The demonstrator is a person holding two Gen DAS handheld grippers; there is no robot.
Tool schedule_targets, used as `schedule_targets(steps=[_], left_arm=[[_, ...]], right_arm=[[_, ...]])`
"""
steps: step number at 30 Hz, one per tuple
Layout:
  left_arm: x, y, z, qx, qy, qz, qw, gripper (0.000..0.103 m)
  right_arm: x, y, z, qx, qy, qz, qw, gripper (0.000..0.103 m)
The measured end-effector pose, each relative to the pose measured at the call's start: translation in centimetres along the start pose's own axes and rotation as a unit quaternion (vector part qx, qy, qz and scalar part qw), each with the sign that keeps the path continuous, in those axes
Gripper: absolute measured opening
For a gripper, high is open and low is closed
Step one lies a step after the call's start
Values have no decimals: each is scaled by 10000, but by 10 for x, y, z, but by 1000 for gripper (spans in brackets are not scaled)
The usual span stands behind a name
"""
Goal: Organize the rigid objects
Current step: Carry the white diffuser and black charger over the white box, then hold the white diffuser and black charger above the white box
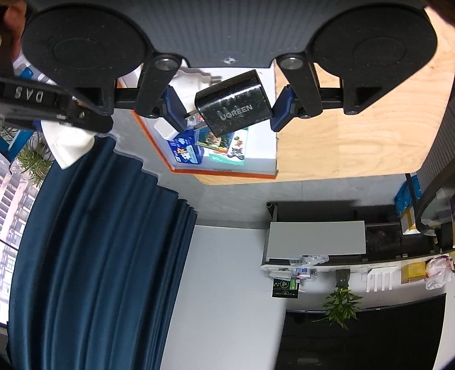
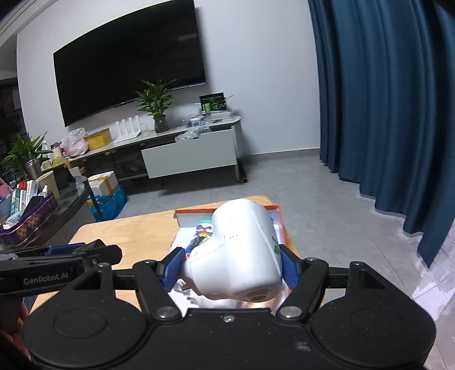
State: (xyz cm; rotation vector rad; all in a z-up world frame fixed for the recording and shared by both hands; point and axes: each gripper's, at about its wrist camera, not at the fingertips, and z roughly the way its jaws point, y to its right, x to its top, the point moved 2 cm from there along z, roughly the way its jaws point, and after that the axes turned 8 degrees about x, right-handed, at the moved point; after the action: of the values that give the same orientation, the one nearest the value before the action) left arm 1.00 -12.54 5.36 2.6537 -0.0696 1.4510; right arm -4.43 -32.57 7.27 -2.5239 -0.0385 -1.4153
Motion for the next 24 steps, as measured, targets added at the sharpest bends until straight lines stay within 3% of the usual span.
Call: schedule_targets(steps=[14,24], left_arm=[[-25,15,-7,197,-151,89,9997,65],[-34,20,-20,279,-36,183,9994,65]], right_arm=[[-23,-1,1,78,-157,-38,9998,83],[-28,-8,3,39,-195,-65,9998,83]])
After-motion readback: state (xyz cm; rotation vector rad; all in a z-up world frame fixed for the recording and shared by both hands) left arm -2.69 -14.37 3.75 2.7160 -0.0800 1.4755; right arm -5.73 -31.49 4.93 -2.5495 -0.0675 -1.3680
